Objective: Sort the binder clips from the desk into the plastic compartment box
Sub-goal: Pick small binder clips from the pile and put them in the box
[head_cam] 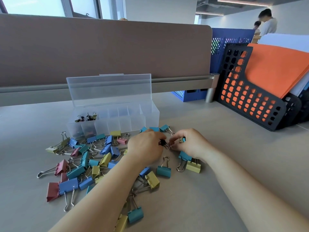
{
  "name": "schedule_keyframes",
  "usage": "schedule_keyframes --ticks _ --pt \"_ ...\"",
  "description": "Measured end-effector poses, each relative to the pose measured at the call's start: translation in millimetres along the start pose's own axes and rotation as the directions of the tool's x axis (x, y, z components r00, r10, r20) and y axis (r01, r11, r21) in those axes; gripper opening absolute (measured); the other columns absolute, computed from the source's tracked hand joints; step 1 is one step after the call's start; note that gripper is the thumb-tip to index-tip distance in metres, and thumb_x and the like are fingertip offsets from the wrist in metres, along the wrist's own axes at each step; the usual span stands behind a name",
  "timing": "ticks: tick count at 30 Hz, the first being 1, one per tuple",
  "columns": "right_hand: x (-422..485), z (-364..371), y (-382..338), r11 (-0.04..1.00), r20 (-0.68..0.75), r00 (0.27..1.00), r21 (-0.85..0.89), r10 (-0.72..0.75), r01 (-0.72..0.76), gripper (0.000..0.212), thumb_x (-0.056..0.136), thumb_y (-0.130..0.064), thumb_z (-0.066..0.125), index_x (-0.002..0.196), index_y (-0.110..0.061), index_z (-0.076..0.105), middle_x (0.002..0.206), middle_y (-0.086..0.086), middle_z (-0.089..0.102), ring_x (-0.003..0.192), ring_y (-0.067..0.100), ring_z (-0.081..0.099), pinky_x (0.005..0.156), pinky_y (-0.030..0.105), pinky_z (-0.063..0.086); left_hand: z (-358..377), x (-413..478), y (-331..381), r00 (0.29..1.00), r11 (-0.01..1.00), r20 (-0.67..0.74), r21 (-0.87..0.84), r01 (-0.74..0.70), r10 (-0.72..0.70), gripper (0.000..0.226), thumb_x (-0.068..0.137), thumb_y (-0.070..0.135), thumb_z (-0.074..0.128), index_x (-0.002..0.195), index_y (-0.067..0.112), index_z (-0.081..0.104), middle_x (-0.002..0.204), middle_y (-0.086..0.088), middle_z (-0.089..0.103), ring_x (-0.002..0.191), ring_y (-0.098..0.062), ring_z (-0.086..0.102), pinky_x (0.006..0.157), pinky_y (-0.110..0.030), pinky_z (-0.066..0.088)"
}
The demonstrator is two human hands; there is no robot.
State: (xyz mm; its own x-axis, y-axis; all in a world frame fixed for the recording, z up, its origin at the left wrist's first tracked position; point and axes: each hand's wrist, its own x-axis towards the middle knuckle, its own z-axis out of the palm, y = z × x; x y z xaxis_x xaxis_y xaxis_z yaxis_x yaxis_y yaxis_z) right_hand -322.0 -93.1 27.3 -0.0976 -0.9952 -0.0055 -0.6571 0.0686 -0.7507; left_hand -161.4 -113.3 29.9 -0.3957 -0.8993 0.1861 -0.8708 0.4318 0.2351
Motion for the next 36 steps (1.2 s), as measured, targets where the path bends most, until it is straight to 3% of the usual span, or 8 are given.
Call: schedule_keyframes --ticks 8,11,14,18,21,24,26,36 --pt "-3 -9 -1 0.975 -0.016 0.995 0.202 0.098 -0.092 0.009 0.084 -0.022 0.071 0.088 -0.016 0.065 0.074 -0.003 0.054 0.063 0.008 0.044 0.049 0.019 0.032 -3 -1 0 0.998 0.993 -0.024 0.103 -0.052 0.054 0.025 0.095 0.038 0.049 0.118 0.042 0.059 0.12 0.007 0.055 0.101 -0.018 0.058 0.07 -0.027 0.044" --pt "0 -16 1 0.694 0.13 0.969 0.678 0.211 -0.242 0.007 0.089 -0.014 0.056 0.083 -0.011 0.053 0.06 -0.002 0.04 0.043 0.007 0.028 0.035 0.016 0.016 -5 -1 0 0.997 0.992 -0.021 0.109 -0.067 0.069 0.024 0.092 0.043 0.053 0.114 0.039 0.061 0.117 0.008 0.054 0.099 -0.017 0.057 0.067 -0.026 0.038" --pt "-1 -23 2 0.368 0.268 0.937 0.867 0.223 -0.335 0.016 0.086 -0.016 0.043 0.07 -0.011 0.045 0.059 0.002 0.043 0.037 0.007 0.031 0.031 0.012 0.013 -4 -1 -1 0.997 0.996 -0.029 0.048 -0.077 0.078 0.024 0.091 0.049 0.053 0.107 0.035 0.063 0.107 0.009 0.056 0.091 -0.014 0.056 0.065 -0.025 0.039" --pt "6 -19 3 0.499 0.21 0.959 0.82 0.19 -0.279 0.019 0.088 -0.014 0.057 0.072 -0.014 0.048 0.066 0.002 0.043 0.038 0.005 0.032 0.031 0.011 0.012 -15 3 0 0.997 0.921 -0.071 -0.39 0.012 -0.043 0.025 0.092 0.044 0.053 0.097 0.021 0.06 0.068 0.009 0.047 0.057 -0.005 0.043 0.051 -0.022 0.033" --pt "13 -8 -2 0.62 0.165 0.977 0.755 0.138 -0.215 0.025 0.086 -0.009 0.066 0.072 -0.015 0.046 0.069 0.002 0.047 0.039 0.003 0.033 0.031 0.013 0.013 -29 8 -3 0.974 0.684 0.011 -0.709 0.169 -0.228 0.025 0.095 0.037 0.053 0.085 0.015 0.058 0.061 0.003 0.048 0.049 -0.007 0.04 0.044 -0.014 0.032" --pt "17 -1 -6 0.768 0.148 0.984 0.617 0.103 -0.173 0.024 0.083 -0.009 0.071 0.074 -0.014 0.049 0.068 0.002 0.047 0.043 0.005 0.031 0.033 0.015 0.016 -38 8 -10 0.91 -0.042 0.366 -0.93 0.365 -0.193 0.026 0.096 0.029 0.052 0.077 0.012 0.05 0.068 -0.003 0.048 0.05 -0.009 0.039 0.041 -0.016 0.037" --pt "17 1 -9 0.886 0.126 0.987 0.44 0.1 -0.146 0.012 0.083 -0.015 0.073 0.081 -0.014 0.061 0.066 0.001 0.048 0.048 0.008 0.031 0.037 0.017 0.02 -39 9 -16 0.876 -0.347 0.462 -0.852 0.393 -0.141 0.025 0.096 0.023 0.052 0.076 0.008 0.049 0.069 -0.007 0.056 0.049 -0.009 0.05 0.041 -0.015 0.046" --pt "17 17 -17 0.995 -0.054 0.996 -0.072 0.068 -0.072 0.015 0.072 -0.027 0.083 0.08 -0.023 0.071 0.087 0.0 0.066 0.082 0.016 0.058 0.068 0.026 0.044 -43 8 -24 0.881 -0.536 0.463 -0.771 0.345 -0.099 0.021 0.092 0.013 0.043 0.083 -0.001 0.056 0.077 -0.016 0.063 0.062 -0.017 0.063 0.055 -0.022 0.058"
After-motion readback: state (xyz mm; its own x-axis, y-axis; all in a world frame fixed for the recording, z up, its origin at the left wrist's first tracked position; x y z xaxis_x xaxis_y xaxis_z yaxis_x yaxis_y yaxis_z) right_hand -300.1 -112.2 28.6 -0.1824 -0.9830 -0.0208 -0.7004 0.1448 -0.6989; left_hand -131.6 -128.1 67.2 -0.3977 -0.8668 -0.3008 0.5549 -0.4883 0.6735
